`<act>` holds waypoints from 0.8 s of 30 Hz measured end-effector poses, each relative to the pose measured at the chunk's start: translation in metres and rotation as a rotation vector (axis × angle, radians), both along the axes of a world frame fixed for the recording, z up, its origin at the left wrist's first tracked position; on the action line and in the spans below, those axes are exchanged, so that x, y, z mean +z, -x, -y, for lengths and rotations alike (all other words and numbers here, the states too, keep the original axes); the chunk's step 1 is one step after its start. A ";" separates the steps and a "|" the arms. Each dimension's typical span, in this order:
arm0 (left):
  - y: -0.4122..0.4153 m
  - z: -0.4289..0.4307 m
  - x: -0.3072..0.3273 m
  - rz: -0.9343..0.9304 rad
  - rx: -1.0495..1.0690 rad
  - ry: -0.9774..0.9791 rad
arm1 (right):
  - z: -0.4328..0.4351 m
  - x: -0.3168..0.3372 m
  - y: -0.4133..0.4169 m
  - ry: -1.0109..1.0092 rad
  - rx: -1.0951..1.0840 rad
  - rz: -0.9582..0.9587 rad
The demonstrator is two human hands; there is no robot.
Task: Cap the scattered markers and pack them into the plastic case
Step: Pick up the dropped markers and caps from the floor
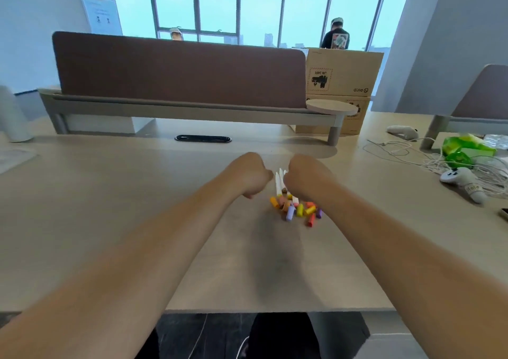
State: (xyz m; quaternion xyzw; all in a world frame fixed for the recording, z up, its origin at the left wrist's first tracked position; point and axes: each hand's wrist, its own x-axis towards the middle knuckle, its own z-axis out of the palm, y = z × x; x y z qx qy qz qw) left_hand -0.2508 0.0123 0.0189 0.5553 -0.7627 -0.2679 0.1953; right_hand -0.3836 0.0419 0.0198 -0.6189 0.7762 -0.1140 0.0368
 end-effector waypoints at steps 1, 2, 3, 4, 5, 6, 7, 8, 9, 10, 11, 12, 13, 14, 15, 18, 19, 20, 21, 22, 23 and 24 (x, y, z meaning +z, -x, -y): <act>-0.010 0.003 0.001 -0.036 0.040 0.010 | 0.008 0.000 -0.010 0.041 0.022 0.034; -0.022 0.006 0.003 -0.071 0.081 0.021 | 0.020 0.000 -0.022 0.088 0.058 0.036; -0.035 0.010 0.004 -0.099 0.123 0.034 | 0.029 0.000 -0.038 0.111 0.099 0.044; -0.049 0.013 0.004 -0.120 0.167 0.048 | 0.040 -0.001 -0.053 0.128 0.145 0.055; -0.063 0.017 0.004 -0.135 0.212 0.063 | 0.048 -0.002 -0.069 0.136 0.182 0.069; -0.078 0.020 0.003 -0.146 0.257 0.079 | 0.055 -0.005 -0.085 0.142 0.223 0.080; -0.093 0.022 0.002 -0.151 0.302 0.090 | 0.061 -0.006 -0.103 0.151 0.254 0.086; -0.108 0.023 0.000 -0.153 0.348 0.094 | 0.068 -0.010 -0.118 0.160 0.285 0.098; -0.123 0.023 -0.001 -0.151 0.391 0.099 | 0.073 -0.013 -0.133 0.154 0.313 0.107; -0.139 0.021 -0.004 -0.146 0.430 0.104 | 0.077 -0.017 -0.147 0.148 0.346 0.121; -0.154 0.018 -0.006 -0.144 0.467 0.109 | 0.077 -0.019 -0.162 0.134 0.373 0.135; -0.169 0.013 -0.008 -0.146 0.505 0.113 | 0.077 -0.022 -0.176 0.123 0.403 0.151; -0.183 0.007 -0.011 -0.154 0.540 0.115 | 0.074 -0.024 -0.189 0.119 0.433 0.166; -0.197 0.000 -0.014 -0.165 0.575 0.118 | 0.071 -0.027 -0.202 0.122 0.464 0.184; -0.209 -0.009 -0.018 -0.172 0.611 0.122 | 0.066 -0.029 -0.215 0.120 0.489 0.206; -0.239 -0.042 -0.029 -0.197 0.709 0.138 | 0.044 -0.036 -0.246 0.104 0.576 0.284; -0.246 -0.055 -0.032 -0.208 0.733 0.144 | 0.034 -0.038 -0.254 0.094 0.607 0.296; -0.251 -0.068 -0.035 -0.213 0.756 0.145 | 0.022 -0.041 -0.260 0.086 0.639 0.302; -0.255 -0.083 -0.037 -0.217 0.776 0.142 | 0.010 -0.043 -0.266 0.082 0.672 0.305; -0.258 -0.098 -0.038 -0.221 0.796 0.138 | -0.002 -0.046 -0.271 0.079 0.703 0.307; -0.260 -0.115 -0.039 -0.223 0.813 0.136 | -0.015 -0.049 -0.277 0.079 0.733 0.310; -0.262 -0.133 -0.039 -0.221 0.830 0.141 | -0.028 -0.051 -0.283 0.075 0.759 0.321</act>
